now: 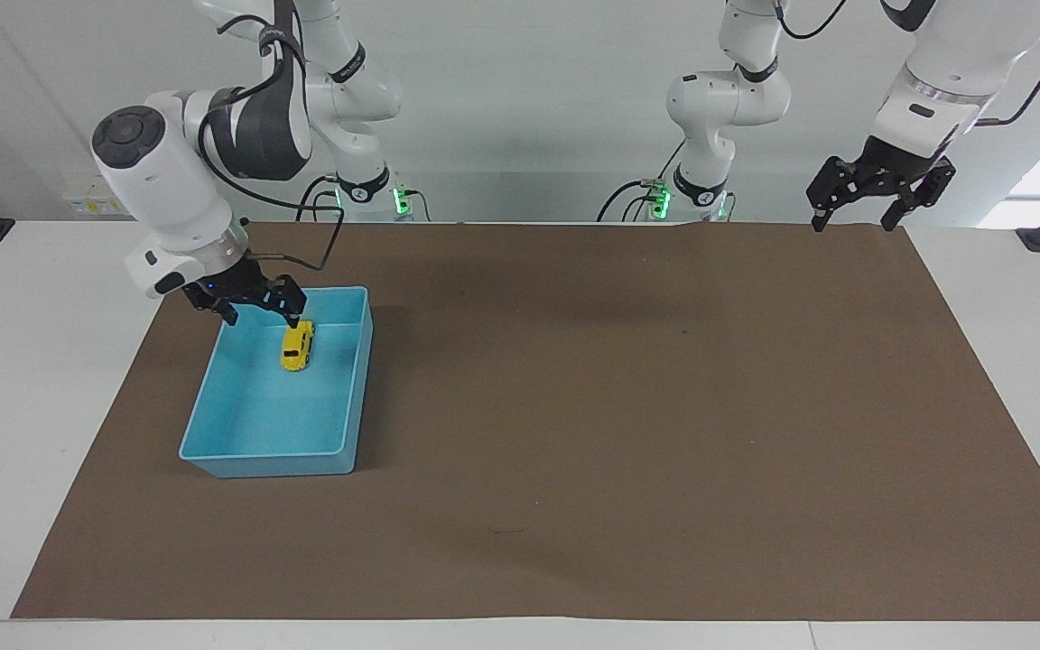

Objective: Wind up and store yellow beetle car

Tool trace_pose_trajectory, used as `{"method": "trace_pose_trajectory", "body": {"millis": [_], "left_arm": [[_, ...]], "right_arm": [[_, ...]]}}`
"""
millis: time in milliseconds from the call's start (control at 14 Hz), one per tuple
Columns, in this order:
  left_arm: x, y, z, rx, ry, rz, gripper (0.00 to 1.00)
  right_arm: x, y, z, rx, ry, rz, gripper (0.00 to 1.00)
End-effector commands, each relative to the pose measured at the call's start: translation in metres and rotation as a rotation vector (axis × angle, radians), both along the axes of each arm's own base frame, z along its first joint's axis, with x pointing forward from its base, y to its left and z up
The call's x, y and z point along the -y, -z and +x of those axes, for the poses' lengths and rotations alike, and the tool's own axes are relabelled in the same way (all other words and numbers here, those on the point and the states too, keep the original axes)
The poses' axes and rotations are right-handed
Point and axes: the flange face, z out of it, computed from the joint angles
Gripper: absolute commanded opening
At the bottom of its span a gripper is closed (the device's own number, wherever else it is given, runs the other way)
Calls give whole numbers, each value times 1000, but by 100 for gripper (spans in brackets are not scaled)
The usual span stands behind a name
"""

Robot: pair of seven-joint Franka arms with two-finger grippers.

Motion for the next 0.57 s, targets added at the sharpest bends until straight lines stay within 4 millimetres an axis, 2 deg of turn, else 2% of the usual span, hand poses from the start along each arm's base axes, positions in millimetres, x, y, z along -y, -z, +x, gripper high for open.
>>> {"method": "trace_pose_trajectory", "body": {"millis": [0, 214, 429, 500], "left_arm": [[-5, -3, -7, -5, -13, -9, 100], [-5, -3, -7, -5, -13, -9, 100], [-5, -3, -7, -5, -13, -9, 100], [-5, -3, -7, -5, -13, -9, 100]], "right_arm": [[3, -41, -17, 24, -14, 30, 100], [3, -77, -43, 8, 16, 78, 100], [6, -111, -44, -9, 26, 80, 100], [6, -114, -42, -29, 24, 73, 100]]}}
